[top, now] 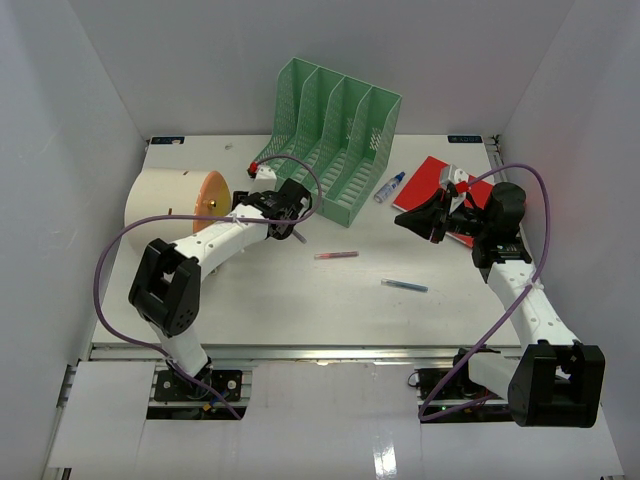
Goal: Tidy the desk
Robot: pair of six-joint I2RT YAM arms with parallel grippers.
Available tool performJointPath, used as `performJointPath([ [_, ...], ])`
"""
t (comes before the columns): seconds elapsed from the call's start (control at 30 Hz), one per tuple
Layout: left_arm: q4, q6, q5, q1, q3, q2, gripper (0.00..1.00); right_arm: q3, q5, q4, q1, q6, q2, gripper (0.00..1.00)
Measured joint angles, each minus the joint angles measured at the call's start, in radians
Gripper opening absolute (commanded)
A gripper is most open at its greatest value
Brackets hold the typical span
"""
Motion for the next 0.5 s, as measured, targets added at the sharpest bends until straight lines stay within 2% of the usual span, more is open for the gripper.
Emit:
performJointPath([
  [0.5, -0.097, -0.049, -0.076, 0.037, 0.04, 0.017, 0.58, 0.0, 0.0, 0.0, -0.011, 0.0, 0.0, 0.13],
])
